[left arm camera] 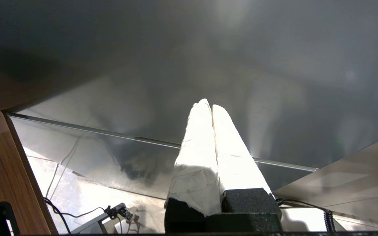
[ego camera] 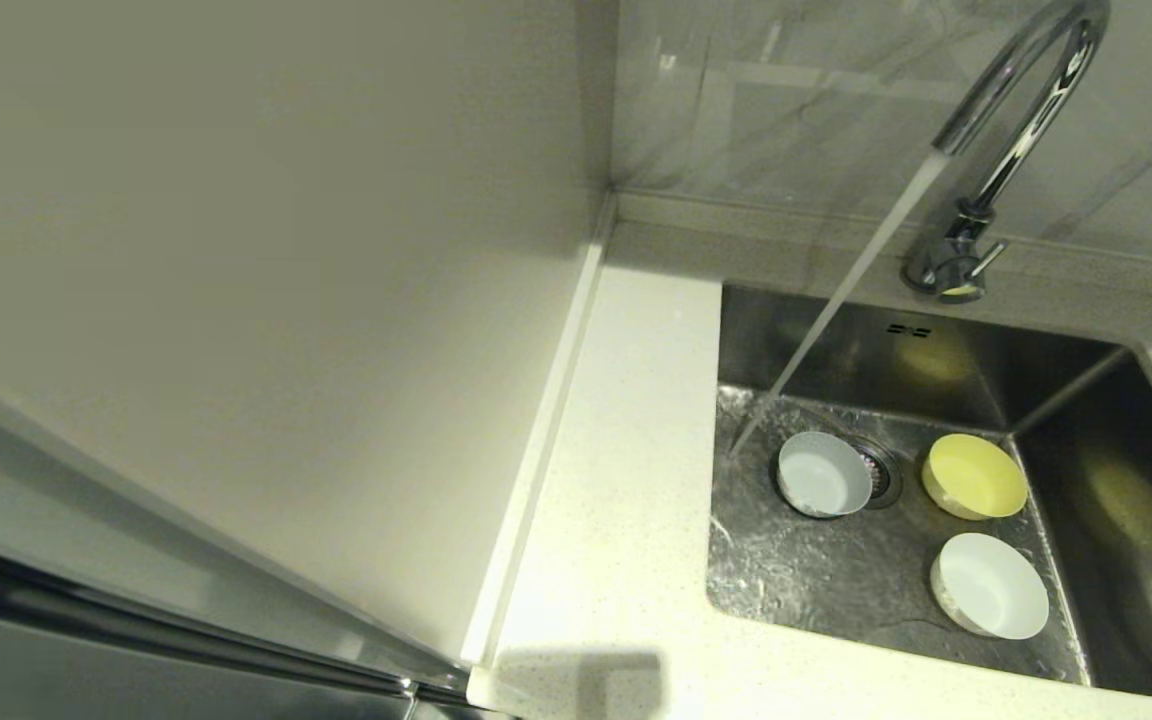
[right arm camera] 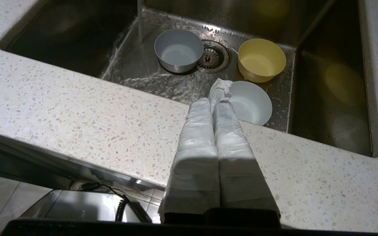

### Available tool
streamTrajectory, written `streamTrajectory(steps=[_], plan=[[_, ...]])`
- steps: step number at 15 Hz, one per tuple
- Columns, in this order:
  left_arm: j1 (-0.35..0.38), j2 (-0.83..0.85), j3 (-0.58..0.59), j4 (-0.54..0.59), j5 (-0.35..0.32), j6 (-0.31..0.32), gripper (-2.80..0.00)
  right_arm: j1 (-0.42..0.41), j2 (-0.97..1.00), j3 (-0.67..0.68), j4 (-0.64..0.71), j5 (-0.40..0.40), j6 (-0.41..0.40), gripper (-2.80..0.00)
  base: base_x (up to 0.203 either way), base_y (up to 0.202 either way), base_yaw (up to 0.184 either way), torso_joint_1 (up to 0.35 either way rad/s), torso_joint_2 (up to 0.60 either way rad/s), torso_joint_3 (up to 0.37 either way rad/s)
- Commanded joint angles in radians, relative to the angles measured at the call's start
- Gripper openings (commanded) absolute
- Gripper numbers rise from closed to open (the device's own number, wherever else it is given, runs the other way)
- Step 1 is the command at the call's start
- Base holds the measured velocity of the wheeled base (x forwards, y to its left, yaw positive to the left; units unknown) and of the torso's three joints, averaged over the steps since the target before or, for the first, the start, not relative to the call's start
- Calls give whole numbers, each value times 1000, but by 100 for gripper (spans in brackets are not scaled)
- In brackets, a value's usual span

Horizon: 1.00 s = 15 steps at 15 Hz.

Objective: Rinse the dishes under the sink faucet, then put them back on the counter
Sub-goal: Wait for the water to rinse the bowl, then turn off the faucet

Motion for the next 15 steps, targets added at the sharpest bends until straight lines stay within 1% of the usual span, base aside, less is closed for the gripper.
streamTrajectory(steps=[1, 12, 13, 15], plan=[[0, 0, 3, 0, 0, 0, -280, 0, 1, 0, -1, 1, -1, -280, 0, 0, 0, 0, 0, 0], [0, 0, 3, 0, 0, 0, -280, -1, 1, 0, 1, 1, -11, -280, 0, 0, 0, 0, 0, 0], [0, 0, 3, 0, 0, 0, -280, 0, 1, -2, -2, -1, -4, -280, 0, 0, 0, 0, 0, 0], [0, 0, 3, 0, 0, 0, -280, 0, 9, -97, 5, 6, 52, -280, 0, 0, 0, 0, 0, 0]])
